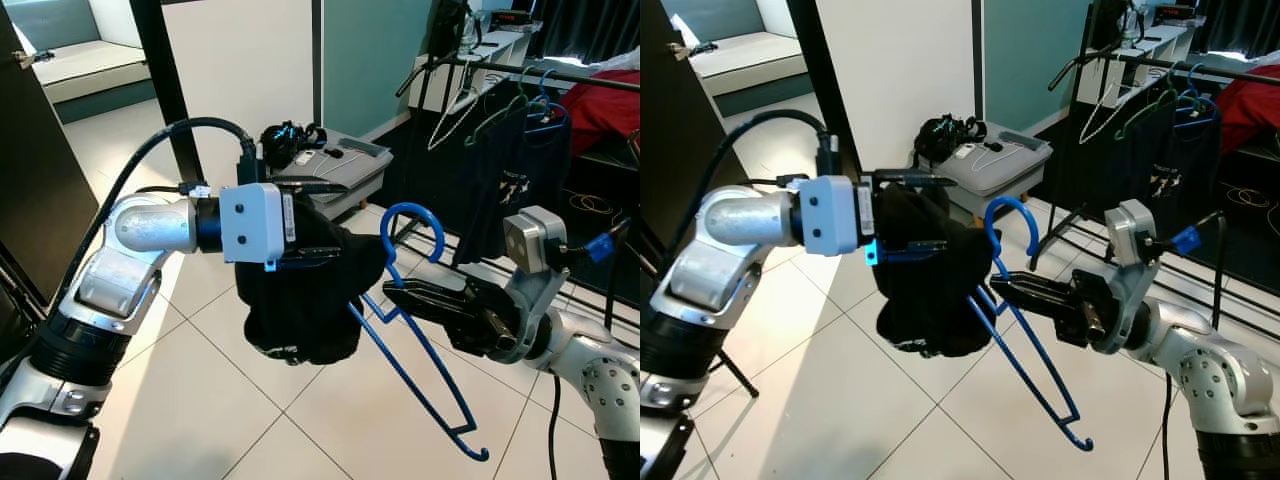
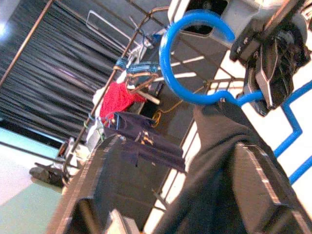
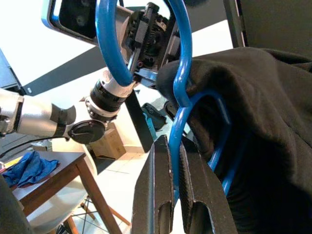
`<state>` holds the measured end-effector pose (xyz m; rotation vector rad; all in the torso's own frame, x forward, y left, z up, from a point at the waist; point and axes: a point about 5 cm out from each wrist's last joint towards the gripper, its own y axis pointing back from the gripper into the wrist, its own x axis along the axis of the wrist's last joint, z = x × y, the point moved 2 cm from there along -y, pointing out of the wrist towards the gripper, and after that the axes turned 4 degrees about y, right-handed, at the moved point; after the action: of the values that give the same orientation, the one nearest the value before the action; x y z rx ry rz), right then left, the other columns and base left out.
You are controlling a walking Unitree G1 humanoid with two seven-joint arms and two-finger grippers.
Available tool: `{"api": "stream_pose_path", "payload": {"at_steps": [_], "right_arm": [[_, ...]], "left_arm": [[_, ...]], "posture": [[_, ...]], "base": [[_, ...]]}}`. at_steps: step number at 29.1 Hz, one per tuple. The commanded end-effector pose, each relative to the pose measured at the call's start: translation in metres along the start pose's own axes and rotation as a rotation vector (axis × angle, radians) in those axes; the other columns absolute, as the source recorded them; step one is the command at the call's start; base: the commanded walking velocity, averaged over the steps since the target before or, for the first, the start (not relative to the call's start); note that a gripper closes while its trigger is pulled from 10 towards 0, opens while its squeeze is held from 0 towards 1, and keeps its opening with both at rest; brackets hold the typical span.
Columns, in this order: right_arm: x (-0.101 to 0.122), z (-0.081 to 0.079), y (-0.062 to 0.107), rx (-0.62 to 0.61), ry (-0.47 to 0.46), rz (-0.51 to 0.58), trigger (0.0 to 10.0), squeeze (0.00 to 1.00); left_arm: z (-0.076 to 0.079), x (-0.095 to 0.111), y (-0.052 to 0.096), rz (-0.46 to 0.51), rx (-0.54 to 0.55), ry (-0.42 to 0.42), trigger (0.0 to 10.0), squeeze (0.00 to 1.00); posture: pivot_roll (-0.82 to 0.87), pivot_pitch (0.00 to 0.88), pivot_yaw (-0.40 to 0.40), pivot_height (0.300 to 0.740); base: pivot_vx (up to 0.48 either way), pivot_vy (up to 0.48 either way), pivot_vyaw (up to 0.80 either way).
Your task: Hang hanger
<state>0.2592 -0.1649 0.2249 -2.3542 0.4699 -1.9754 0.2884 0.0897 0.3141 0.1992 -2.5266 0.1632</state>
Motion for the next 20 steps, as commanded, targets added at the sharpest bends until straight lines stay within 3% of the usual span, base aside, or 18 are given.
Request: {"api": "stream_pose_path", "payload": {"at_steps": [1,2,4,5,7,9,11,12,14,15,16,18,19,20], "right_arm": [[0.013,-0.004,-0.004,0.030,0.064,0.045,10.0,0.00],[0.014,-0.004,-0.005,0.031,0.064,0.048,10.0,0.00],[0.014,-0.004,-0.005,0.031,0.064,0.048,10.0,0.00],[0.014,-0.004,-0.006,0.031,0.065,0.051,10.0,0.00],[0.014,-0.004,-0.006,0.031,0.065,0.051,10.0,0.00],[0.012,-0.005,-0.007,0.032,0.059,0.046,10.0,0.00],[0.010,-0.006,-0.007,0.032,0.056,0.038,10.0,0.00],[0.008,-0.006,-0.008,0.032,0.054,0.031,10.0,0.00],[0.007,-0.006,-0.008,0.031,0.053,0.027,10.0,0.00],[0.006,-0.006,-0.009,0.030,0.053,0.026,10.0,0.00],[0.006,-0.006,-0.009,0.030,0.053,0.026,10.0,0.00],[0.006,-0.005,-0.009,0.029,0.054,0.026,10.0,0.00],[0.006,-0.005,-0.009,0.029,0.056,0.035,10.0,0.00],[0.006,-0.005,-0.009,0.029,0.056,0.035,10.0,0.00]], "left_arm": [[0.001,0.007,0.000,0.026,-0.022,-0.011,10.0,1.00],[-0.007,0.009,0.004,0.011,0.011,-0.051,10.0,1.00],[-0.007,0.009,0.004,0.011,0.011,-0.051,10.0,1.00],[-0.017,0.009,0.010,-0.019,0.050,-0.096,10.0,1.00],[-0.017,0.009,0.010,-0.019,0.050,-0.096,10.0,1.00],[-0.038,0.008,0.025,-0.116,0.127,-0.179,10.0,1.00],[-0.045,0.006,0.030,-0.167,0.147,-0.185,10.0,1.00],[-0.046,0.000,0.035,-0.230,0.134,-0.147,10.0,0.84],[-0.045,-0.004,0.038,-0.268,0.120,-0.115,10.0,0.84],[-0.028,-0.015,0.046,-0.358,-0.014,-0.036,10.0,0.00],[-0.028,-0.015,0.046,-0.358,-0.014,-0.036,10.0,0.00],[-0.004,-0.025,0.057,-0.448,-0.180,0.068,10.0,0.00],[0.006,-0.026,0.057,-0.431,-0.226,0.125,10.0,0.00],[0.006,-0.026,0.057,-0.431,-0.226,0.125,10.0,0.00]], "posture": [[-0.07,0.000,0.037,0.740],[-0.07,0.000,0.038,0.740],[-0.07,0.000,0.038,0.740],[-0.07,0.000,0.037,0.740],[-0.07,0.000,0.037,0.740],[-0.07,0.000,0.037,0.740],[-0.07,0.000,0.036,0.740],[-0.07,0.000,0.036,0.740],[-0.07,0.000,0.036,0.740],[-0.06,0.000,0.037,0.740],[-0.06,0.000,0.037,0.740],[-0.06,0.000,0.039,0.740],[-0.06,0.000,0.040,0.740],[-0.06,0.000,0.040,0.740]], "base": [[0.000,0.000,0.00],[0.000,0.000,0.00],[0.000,0.000,0.00],[0.000,0.000,0.00],[0.000,0.000,0.00],[0.000,0.000,0.00],[0.000,0.000,0.00],[0.000,0.000,0.00],[0.000,0.000,0.00],[0.000,0.000,0.00],[0.000,0.000,0.00],[0.000,0.000,0.00],[0.000,0.000,0.00],[0.000,0.000,0.00]]}}
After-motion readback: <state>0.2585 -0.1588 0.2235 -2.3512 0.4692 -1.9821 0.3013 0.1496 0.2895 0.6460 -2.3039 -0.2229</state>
